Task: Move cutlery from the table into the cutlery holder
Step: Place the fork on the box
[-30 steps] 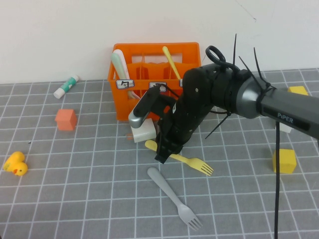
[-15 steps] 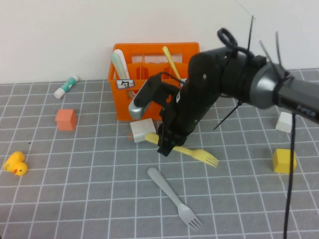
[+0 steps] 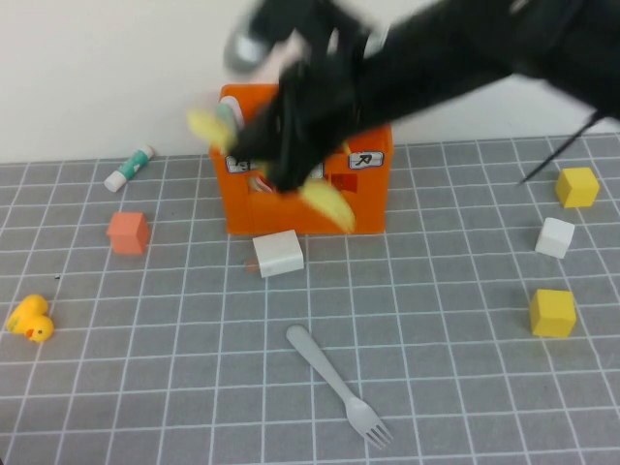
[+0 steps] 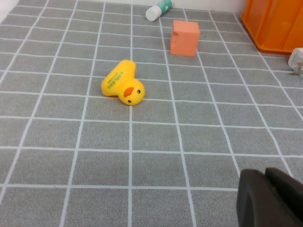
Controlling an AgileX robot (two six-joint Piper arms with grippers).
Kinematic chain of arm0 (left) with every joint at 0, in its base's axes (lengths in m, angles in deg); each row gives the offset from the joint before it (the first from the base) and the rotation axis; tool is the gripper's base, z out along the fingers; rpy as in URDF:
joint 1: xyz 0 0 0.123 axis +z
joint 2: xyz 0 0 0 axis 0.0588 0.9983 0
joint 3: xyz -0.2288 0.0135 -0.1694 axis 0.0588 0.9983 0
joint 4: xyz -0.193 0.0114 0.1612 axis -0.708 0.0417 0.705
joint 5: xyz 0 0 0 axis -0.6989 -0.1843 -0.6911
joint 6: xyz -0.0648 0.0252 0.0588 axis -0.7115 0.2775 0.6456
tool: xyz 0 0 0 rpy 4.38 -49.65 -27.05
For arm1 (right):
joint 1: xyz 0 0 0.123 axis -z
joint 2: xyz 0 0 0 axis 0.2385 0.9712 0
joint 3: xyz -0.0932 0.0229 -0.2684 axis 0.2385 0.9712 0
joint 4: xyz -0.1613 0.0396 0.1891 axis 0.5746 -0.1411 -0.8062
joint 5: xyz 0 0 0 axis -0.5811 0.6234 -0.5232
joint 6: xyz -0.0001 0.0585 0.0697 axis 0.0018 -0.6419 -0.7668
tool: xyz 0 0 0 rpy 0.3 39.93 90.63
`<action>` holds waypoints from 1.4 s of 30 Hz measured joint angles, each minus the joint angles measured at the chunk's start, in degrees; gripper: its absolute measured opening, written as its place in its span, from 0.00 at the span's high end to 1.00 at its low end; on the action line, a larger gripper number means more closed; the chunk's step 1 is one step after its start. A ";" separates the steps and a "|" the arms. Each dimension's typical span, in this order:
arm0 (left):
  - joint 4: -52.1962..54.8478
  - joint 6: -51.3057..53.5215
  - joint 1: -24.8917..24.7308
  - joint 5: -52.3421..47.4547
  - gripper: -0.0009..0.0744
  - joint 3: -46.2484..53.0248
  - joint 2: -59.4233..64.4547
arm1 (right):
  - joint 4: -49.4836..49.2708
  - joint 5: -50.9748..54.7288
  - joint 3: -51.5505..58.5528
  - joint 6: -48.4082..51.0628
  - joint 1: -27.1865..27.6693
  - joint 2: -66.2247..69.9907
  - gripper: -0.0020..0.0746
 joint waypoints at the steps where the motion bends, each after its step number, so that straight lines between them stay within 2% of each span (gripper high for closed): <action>1: 0.00 0.00 0.00 0.00 0.99 0.00 0.00 | -2.00 -2.25 0.00 2.10 0.00 -1.23 0.75; 7: 0.00 0.00 0.00 0.00 0.99 0.00 0.00 | -16.47 -14.73 0.00 16.64 0.00 -3.23 0.76; 12: 0.00 -0.13 0.00 0.00 0.99 0.00 0.00 | -32.74 -22.97 0.00 32.15 0.00 -0.48 0.76; 19: 0.00 -0.13 0.00 0.00 0.99 0.00 0.00 | -54.11 -28.85 0.00 56.44 0.22 5.11 0.76; 22: 0.00 -0.13 0.00 0.00 0.99 0.00 0.00 | -60.18 -29.95 0.00 64.10 0.62 7.08 0.76; 32: 0.00 -0.13 0.00 0.00 0.99 0.00 0.00 | -62.67 -27.10 -0.27 66.23 5.34 13.53 0.76; 42: 0.00 -0.13 0.00 0.00 0.99 0.00 0.00 | -62.67 -23.76 -6.22 67.76 5.60 19.27 0.76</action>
